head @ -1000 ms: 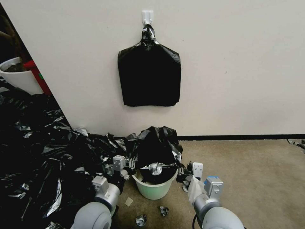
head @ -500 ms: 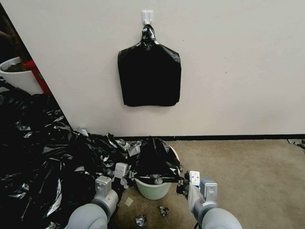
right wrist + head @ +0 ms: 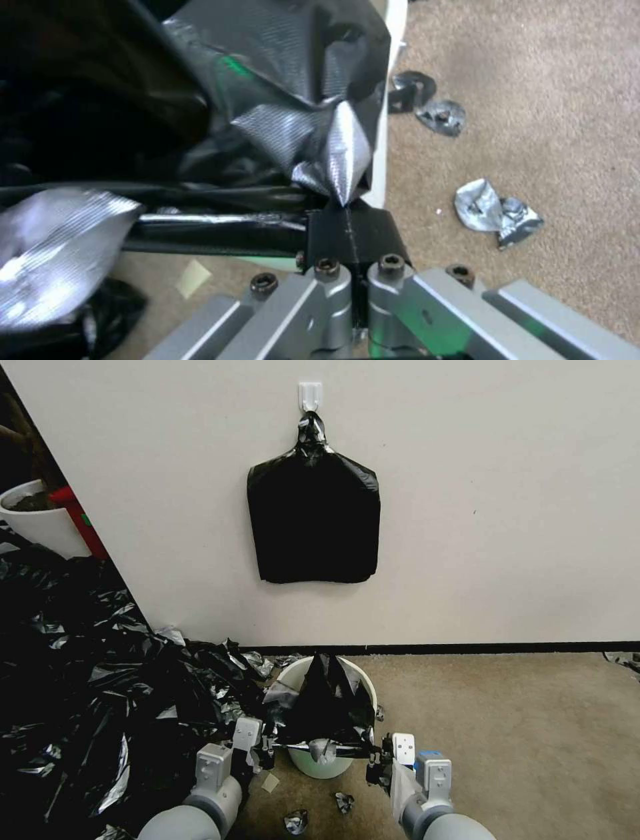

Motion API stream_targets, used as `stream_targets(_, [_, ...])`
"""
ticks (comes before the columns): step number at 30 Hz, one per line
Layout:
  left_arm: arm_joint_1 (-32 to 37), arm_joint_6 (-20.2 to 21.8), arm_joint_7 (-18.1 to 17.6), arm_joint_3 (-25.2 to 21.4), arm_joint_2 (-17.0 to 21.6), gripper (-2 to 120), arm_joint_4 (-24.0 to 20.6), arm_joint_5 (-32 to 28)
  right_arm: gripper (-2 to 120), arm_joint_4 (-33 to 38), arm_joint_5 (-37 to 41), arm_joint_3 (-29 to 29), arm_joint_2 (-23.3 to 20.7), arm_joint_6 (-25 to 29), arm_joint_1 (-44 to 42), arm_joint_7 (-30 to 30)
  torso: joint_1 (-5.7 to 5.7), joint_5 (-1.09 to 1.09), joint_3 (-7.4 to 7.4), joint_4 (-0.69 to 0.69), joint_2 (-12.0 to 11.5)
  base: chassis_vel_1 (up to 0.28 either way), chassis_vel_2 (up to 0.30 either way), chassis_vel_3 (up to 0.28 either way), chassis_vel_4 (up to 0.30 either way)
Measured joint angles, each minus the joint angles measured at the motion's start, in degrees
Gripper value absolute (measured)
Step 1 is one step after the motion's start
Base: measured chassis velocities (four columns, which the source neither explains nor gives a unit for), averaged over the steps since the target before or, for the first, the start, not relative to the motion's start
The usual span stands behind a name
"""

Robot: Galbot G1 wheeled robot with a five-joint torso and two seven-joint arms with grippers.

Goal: Place a trash bag onto the trash bin.

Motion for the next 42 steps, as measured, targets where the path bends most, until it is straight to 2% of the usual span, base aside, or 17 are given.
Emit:
stream_targets(12, [-1.91, 0.20, -0.83, 1.07, -1.79, 0, 4.86, -0.07, 0, -4.91, -1.99, -0.52, 1.32, 0.36, 0.38, -1.47, 0.00, 0.00, 0.00, 0.00, 0.00, 0.000, 0.000, 0.000, 0.000])
stream_targets(16, [-4.98, -0.02, -0.76, 2.10, -3.30, 0, 10.10, -0.12, 0, -10.39, -3.76, 0.25, 2.66, 0.45, 1.98, -3.88, 0.00, 0.00, 0.01, 0.00, 0.00, 0.000, 0.000, 0.000, 0.000])
stream_targets(20, [-6.58, -0.13, -0.71, 2.31, -4.03, 0, 12.17, -0.41, 0, -12.80, -4.75, 0.81, 3.08, 0.45, 2.36, -5.41, 0.00, 0.00, 0.01, 0.00, 0.00, 0.000, 0.000, 0.000, 0.000])
stream_targets(29, [-7.03, -0.30, -0.55, 2.52, -4.09, 0, 12.90, -1.98, 0, -13.24, -6.83, 2.00, 2.74, -1.64, 1.78, -7.65, 0.00, 0.00, 0.01, 0.00, 0.00, 0.000, 0.000, 0.000, 0.000])
stream_targets(31, [-6.23, -0.32, -0.56, 2.02, -3.68, 1, 11.85, -2.31, 10, -11.74, -6.75, 2.53, 1.64, -2.76, 0.85, -8.02, -0.01, 0.01, 0.01, 0.00, 0.00, 0.000, 0.000, 0.000, 0.000])
stream_targets(32, [-6.23, -0.32, -0.56, 2.02, -3.68, 1, 11.85, -2.31, 10, -11.74, -6.75, 2.53, 1.64, -2.76, 0.85, -8.02, -0.01, 0.01, 0.01, 0.00, 0.00, 0.000, 0.000, 0.000, 0.000])
stream_targets(36, [-3.90, 0.71, -0.56, 0.68, -2.10, 19, 7.79, -3.31, 28, -5.61, -6.22, 2.75, -2.35, -4.04, -2.50, -7.87, 0.00, 0.00, 0.00, 0.00, 0.00, 0.000, 0.000, 0.000, 0.000])
stream_targets(37, [-3.90, 0.71, -0.56, 0.68, -2.10, 19, 7.79, -3.31, 28, -5.61, -6.22, 2.75, -2.35, -4.04, -2.50, -7.87, 0.00, 0.00, 0.00, 0.00, 0.00, 0.000, 0.000, 0.000, 0.000])
stream_targets(38, [-3.57, 1.26, -0.59, 0.47, -1.90, 23, 7.11, -3.50, 32, -4.39, -6.20, 2.74, -3.34, -4.07, -3.40, -7.71, 0.00, 0.00, 0.00, 0.00, 0.00, 0.000, 0.000, 0.000, 0.000])
stream_targets(39, [-2.88, 2.68, -0.64, 0.03, -1.53, 29, 5.80, -3.86, 39, -2.58, -6.20, 2.77, -4.79, -4.07, -4.87, -7.33, 0.00, 0.00, 0.00, 0.00, 0.00, 0.000, 0.000, 0.000, 0.000])
stream_targets(42, [-1.71, 5.30, -0.68, -0.60, -1.12, 36, 4.03, -4.38, 47, -0.12, -6.33, 3.18, -6.74, -4.08, -7.13, -6.92, 0.00, 0.00, 0.00, 0.00, 0.00, 0.000, 0.000, 0.000, 0.000])
